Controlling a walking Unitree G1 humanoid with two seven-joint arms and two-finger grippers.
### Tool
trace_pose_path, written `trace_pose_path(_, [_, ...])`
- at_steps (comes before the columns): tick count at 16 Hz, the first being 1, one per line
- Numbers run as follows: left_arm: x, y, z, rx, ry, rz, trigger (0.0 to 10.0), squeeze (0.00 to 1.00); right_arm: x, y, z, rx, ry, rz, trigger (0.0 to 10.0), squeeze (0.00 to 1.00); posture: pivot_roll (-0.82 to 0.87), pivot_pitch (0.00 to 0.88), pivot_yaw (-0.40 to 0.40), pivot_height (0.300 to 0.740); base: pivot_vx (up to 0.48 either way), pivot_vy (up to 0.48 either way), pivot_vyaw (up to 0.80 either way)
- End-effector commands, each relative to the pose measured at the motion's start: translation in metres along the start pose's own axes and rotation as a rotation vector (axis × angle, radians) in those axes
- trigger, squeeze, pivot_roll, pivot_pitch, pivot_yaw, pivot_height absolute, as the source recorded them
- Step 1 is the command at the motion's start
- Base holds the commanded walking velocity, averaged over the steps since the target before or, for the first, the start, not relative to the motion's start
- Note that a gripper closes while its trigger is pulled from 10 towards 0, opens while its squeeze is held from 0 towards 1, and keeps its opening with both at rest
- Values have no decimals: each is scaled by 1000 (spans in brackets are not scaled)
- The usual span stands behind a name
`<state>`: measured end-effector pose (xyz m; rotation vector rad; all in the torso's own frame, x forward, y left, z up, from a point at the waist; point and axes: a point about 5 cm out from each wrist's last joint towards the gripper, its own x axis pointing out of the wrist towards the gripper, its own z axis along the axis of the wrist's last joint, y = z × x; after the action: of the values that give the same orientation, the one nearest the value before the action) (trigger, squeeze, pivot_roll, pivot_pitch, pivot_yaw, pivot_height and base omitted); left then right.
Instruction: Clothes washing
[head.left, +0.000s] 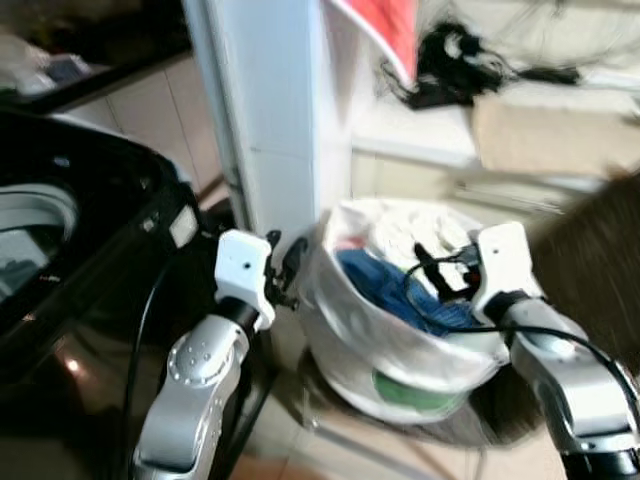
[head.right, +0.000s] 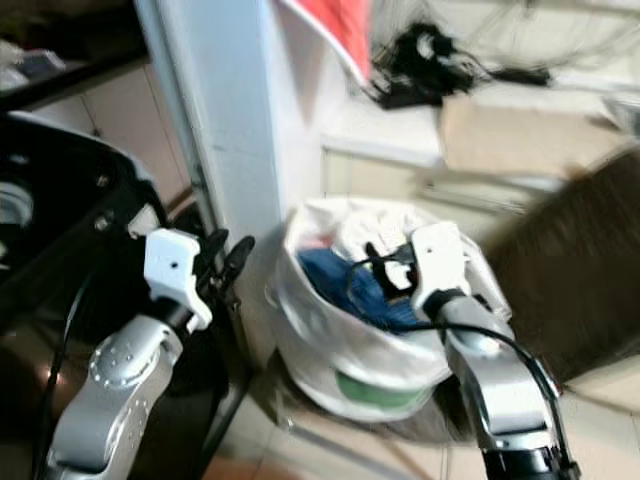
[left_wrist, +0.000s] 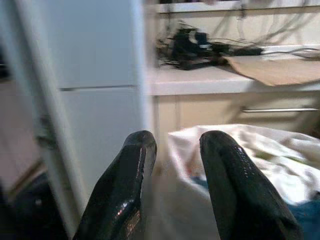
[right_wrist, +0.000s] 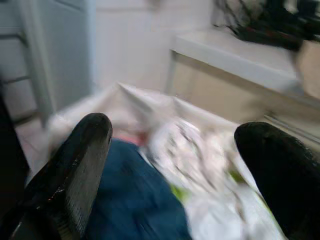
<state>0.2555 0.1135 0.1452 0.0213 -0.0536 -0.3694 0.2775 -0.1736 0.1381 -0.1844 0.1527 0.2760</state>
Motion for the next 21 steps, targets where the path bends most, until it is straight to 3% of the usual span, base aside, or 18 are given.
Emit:
trace_pose_path(1, [-3,8,-1,9,10,33,10000,0,1,5,2,-16,10,31,10000,0,-53,4,12,740,0,0,0])
trace_pose_path(4, [-4,11,-3,25,24,35,10000,0,0,3,-3,-32,80,98,10000,0,-52,9,14,740,0,0,0])
trace_pose_path(5, [-4,12,-3,35,26,18,10000,0,0,0,-7,-38,126,139,10000,196,-50,11,16,740,0,0,0])
trace_pose_path(6, [-6,11,-3,34,25,-21,10000,0,-1,-3,-14,-36,192,215,10000,1000,-50,11,16,740,0,0,0])
trace_pose_path(11, [-6,9,-7,54,77,-105,10000,0,14,-27,-31,-54,342,264,10000,1000,-46,9,25,740,0,0,0])
trace_pose_path(13, [-11,-1,-10,49,123,-263,10000,0,24,-35,-48,-47,451,328,10000,1000,-42,12,30,740,0,0,0])
trace_pose_path(16, [-17,-5,-13,52,161,-343,10000,0,35,-36,-60,-54,527,367,10000,1000,-32,14,29,740,0,0,0])
trace_pose_path(18, [-18,-4,-11,57,167,-356,10000,0,40,-39,-73,-149,592,366,10000,1000,-18,19,28,740,0,0,0])
trace_pose_path(20, [-19,-5,-11,57,173,-368,10000,0,44,-36,-82,-128,607,362,10000,1000,-17,20,32,740,0,0,0])
trace_pose_path(21, [-20,-6,-11,56,179,-383,10000,0,43,-34,-91,-157,646,380,10000,0,-10,22,31,740,0,0,0])
